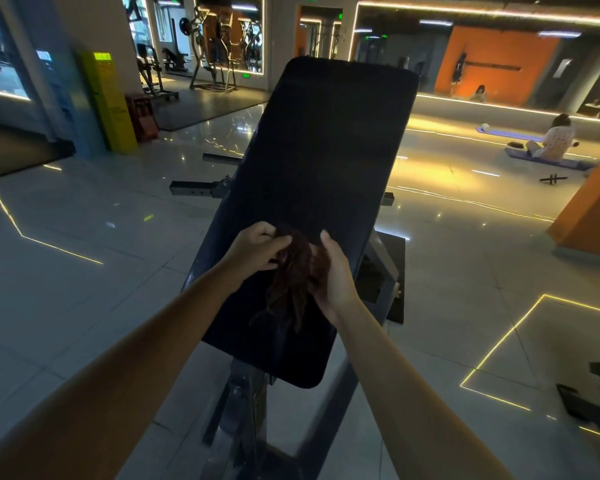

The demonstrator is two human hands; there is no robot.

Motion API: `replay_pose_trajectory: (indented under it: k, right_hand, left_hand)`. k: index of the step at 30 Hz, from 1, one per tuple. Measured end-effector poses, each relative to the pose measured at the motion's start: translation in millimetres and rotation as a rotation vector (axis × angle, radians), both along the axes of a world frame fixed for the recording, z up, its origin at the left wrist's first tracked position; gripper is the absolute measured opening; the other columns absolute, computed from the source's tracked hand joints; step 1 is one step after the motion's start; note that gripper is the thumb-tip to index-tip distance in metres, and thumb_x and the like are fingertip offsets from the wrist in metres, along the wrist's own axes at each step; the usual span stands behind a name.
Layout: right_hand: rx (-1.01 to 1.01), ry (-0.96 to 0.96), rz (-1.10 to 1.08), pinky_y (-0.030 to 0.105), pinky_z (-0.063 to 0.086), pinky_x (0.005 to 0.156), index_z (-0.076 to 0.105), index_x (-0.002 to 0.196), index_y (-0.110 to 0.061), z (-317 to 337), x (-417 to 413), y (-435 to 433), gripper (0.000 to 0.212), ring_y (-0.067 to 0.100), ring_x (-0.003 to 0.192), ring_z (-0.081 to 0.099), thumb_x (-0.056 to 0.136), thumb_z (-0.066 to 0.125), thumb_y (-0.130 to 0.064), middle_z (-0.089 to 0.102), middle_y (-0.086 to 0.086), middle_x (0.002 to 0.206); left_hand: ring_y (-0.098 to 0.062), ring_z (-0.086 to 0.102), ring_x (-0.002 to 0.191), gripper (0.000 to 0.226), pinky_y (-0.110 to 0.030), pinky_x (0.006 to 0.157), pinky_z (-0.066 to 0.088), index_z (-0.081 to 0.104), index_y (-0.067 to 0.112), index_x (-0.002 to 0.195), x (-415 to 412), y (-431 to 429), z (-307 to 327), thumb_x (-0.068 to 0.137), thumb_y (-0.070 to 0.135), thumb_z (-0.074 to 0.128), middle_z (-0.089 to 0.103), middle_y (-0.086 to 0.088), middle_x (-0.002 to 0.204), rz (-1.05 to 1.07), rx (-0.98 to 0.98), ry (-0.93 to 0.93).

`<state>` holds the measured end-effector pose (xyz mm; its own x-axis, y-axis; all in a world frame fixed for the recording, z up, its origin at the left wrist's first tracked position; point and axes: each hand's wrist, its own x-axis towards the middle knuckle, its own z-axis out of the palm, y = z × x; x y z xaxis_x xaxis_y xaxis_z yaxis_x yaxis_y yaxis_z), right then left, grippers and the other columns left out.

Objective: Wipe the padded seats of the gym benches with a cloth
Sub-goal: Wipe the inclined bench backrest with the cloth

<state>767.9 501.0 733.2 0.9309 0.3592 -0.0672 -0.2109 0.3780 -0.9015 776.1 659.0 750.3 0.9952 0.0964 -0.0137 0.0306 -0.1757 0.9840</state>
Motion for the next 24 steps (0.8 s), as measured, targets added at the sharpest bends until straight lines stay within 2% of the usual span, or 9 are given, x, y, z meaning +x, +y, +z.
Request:
replay_pose_trajectory:
  k: [1, 3, 5, 8, 12, 15, 17, 21, 24]
  right_hand:
    - [-0.029, -0.010, 0.023, 0.034, 0.053, 0.094, 0.067, 0.124, -0.009, 2, 0, -2, 0.059, 0.023, 0.113, 0.066, 0.094, 0.051, -0.057, 0.071, 0.012, 0.118]
    - [-0.184, -0.048, 0.033, 0.043, 0.054, 0.097, 0.072, 0.115, -0.013, 2, 2, -4, 0.062, 0.024, 0.105, 0.070, 0.075, 0.074, -0.061, 0.073, 0.010, 0.110]
    - [-0.415, -0.110, 0.002, 0.047, 0.055, 0.095, 0.075, 0.101, -0.018, -4, 7, -6, 0.048, 0.022, 0.095, 0.073, 0.066, 0.088, -0.047, 0.076, 0.006, 0.099]
    - [-0.558, -0.149, -0.011, 0.047, 0.057, 0.092, 0.076, 0.089, -0.019, -10, 16, -13, 0.018, 0.022, 0.090, 0.074, 0.074, 0.086, -0.020, 0.077, 0.004, 0.091]
    - [-0.454, -0.046, -0.009, 0.039, 0.057, 0.091, 0.073, 0.103, -0.009, -3, 23, -30, 0.032, 0.022, 0.094, 0.073, 0.075, 0.085, -0.016, 0.077, 0.006, 0.097]
    - [-0.351, 0.028, 0.025, 0.040, 0.053, 0.097, 0.069, 0.113, -0.008, -1, 26, -36, 0.036, 0.024, 0.103, 0.071, 0.080, 0.081, -0.017, 0.075, 0.008, 0.106]
    - [-0.298, 0.030, 0.014, 0.041, 0.052, 0.095, 0.067, 0.114, -0.009, 1, 25, -34, 0.032, 0.026, 0.107, 0.069, 0.086, 0.076, -0.019, 0.074, 0.010, 0.109]
    - [-0.218, -0.041, -0.094, 0.036, 0.054, 0.092, 0.066, 0.111, -0.012, 8, 23, -25, 0.019, 0.024, 0.106, 0.069, 0.094, 0.067, -0.019, 0.073, 0.011, 0.111]
    - [-0.188, -0.085, -0.156, 0.030, 0.056, 0.081, 0.065, 0.110, -0.011, 18, 23, -20, 0.018, 0.020, 0.100, 0.070, 0.094, 0.067, -0.019, 0.073, 0.010, 0.107]
  left_hand:
    - [-0.017, 0.070, 0.095, 0.019, -0.032, 0.084, 0.058, 0.060, 0.010, 0.099, -1, 0, 2, 0.093, 0.027, 0.066, 0.072, -0.009, 0.103, -0.007, 0.024, -0.010]
    - [-0.011, 0.069, 0.087, 0.013, -0.029, 0.083, 0.057, 0.061, 0.014, 0.093, -4, -1, 7, 0.092, 0.026, 0.066, 0.073, -0.009, 0.098, -0.033, 0.062, -0.026]
    - [-0.011, 0.067, 0.084, 0.009, -0.028, 0.081, 0.056, 0.061, 0.016, 0.090, -5, 0, 12, 0.093, 0.024, 0.066, 0.072, -0.009, 0.094, -0.043, 0.095, -0.034]
    - [-0.011, 0.064, 0.081, 0.007, -0.028, 0.078, 0.054, 0.059, 0.017, 0.091, -4, 2, 15, 0.095, 0.022, 0.062, 0.067, -0.005, 0.088, -0.056, 0.095, -0.026]
    - [-0.014, 0.061, 0.093, 0.012, -0.033, 0.085, 0.055, 0.051, 0.013, 0.110, -3, 11, 16, 0.101, 0.021, 0.051, 0.060, -0.006, 0.105, -0.090, -0.004, 0.026]
    - [-0.019, 0.060, 0.101, 0.012, -0.034, 0.081, 0.055, 0.045, 0.015, 0.113, -4, 16, 15, 0.104, 0.022, 0.046, 0.055, -0.009, 0.111, -0.120, -0.054, 0.068]
    - [-0.023, 0.062, 0.106, 0.015, -0.035, 0.082, 0.055, 0.042, 0.016, 0.117, -4, 16, 15, 0.105, 0.025, 0.043, 0.055, -0.010, 0.116, -0.132, -0.067, 0.107]
    - [-0.020, 0.066, 0.099, 0.024, -0.034, 0.081, 0.055, 0.038, 0.017, 0.124, -5, 12, 21, 0.105, 0.031, 0.040, 0.058, -0.008, 0.115, -0.130, -0.042, 0.133]
    - [-0.021, 0.068, 0.105, 0.040, -0.032, 0.086, 0.055, 0.044, 0.015, 0.131, -7, 13, 22, 0.100, 0.038, 0.050, 0.063, -0.009, 0.122, -0.196, -0.114, 0.156]
